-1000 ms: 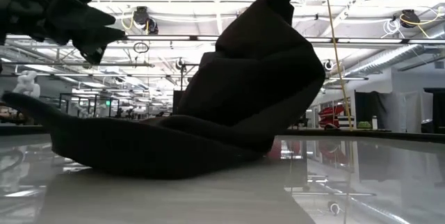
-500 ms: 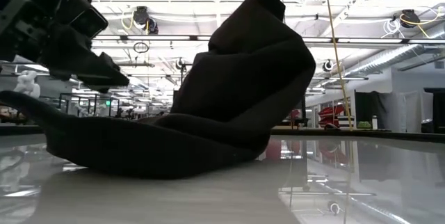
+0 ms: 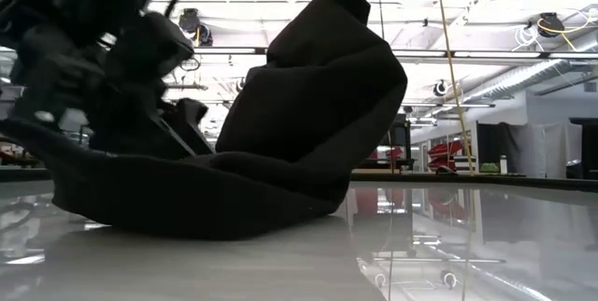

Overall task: Roll towel
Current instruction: Roll the black towel

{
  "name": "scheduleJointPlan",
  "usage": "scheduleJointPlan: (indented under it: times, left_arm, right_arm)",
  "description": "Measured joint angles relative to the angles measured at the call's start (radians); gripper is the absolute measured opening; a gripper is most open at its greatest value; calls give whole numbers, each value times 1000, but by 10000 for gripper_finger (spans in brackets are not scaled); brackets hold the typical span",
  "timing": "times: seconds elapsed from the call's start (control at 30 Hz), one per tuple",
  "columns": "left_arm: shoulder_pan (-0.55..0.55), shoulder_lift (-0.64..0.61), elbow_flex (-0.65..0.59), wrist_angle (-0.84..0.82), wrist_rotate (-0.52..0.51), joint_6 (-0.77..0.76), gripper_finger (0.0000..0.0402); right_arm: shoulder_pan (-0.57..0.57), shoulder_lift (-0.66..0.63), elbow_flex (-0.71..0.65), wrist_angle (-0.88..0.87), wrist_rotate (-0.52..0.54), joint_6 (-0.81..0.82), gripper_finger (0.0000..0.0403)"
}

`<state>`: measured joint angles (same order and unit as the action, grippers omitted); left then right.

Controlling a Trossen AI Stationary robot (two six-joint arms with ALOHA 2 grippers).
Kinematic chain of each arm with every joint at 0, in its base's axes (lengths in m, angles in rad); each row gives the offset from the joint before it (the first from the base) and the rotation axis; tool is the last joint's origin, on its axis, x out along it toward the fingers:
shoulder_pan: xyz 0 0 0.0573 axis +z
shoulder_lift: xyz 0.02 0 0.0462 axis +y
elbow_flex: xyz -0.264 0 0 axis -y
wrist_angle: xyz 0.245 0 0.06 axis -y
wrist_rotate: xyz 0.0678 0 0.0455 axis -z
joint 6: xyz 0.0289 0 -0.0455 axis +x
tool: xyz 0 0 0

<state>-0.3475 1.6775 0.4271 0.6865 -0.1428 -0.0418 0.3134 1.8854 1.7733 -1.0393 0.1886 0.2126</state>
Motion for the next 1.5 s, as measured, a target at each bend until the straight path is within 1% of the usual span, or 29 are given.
scheduleJointPlan:
  times: [0.07,0.17,0.27,0.33,0.4,0.47,0.57,0.6,0.77,0.87,0.9,0.97,1.07,1.17,1.27,1.33,1.37,1.4,1.43,1.5]
  left_arm:
    - [0,29,17,-5,-23,1,199]
    - [1,58,44,-29,-28,-1,229]
    - [1,71,65,-57,-41,-25,234]
    - [1,71,71,-74,-44,-29,216]
    - [1,71,75,-75,-45,-29,179]
    - [1,70,75,-73,-46,-28,125]
    - [1,70,75,-70,-51,-10,33]
    - [1,70,75,-71,-51,-4,18]
    - [1,40,76,-80,-67,6,10]
    - [2,-24,76,-132,-79,50,5]
    - [2,-54,76,-161,-98,65,5]
    - [1,-127,83,-260,-169,106,4]
    - [5,-253,112,-448,-325,202,4]
    - [14,-371,155,-619,-521,327,4]
    - [22,-480,205,-718,-698,439,3]
    - [20,-547,240,-745,-773,495,3]
    - [17,-579,253,-752,-795,511,3]
    - [9,-612,260,-755,-810,522,3]
    - [0,-642,262,-760,-816,527,3]
    - [-21,-690,262,-806,-796,524,3]
  right_arm:
    - [0,0,0,1,0,8,0]
    - [0,0,0,4,0,11,0]
    - [0,0,0,4,0,8,0]
    - [0,0,0,7,0,3,0]
    - [0,0,0,14,0,-3,0]
    - [1,0,0,19,0,-11,0]
    - [1,0,0,21,1,-13,0]
    - [1,0,0,22,1,-13,0]
    - [6,0,0,19,1,-11,0]
    - [7,0,0,14,2,-1,0]
    - [8,0,0,9,4,5,0]
    - [8,0,0,-9,34,22,0]
    - [10,0,0,-53,128,50,0]
    - [7,0,0,-89,258,64,0]
    - [0,0,0,-119,432,83,0]
    - [-4,0,0,-143,534,116,0]
    - [-5,0,0,-156,562,131,0]
    - [-6,0,0,-166,568,139,0]
    - [-6,0,0,-172,552,150,0]
    - [-5,0,-3,-166,439,163,4]
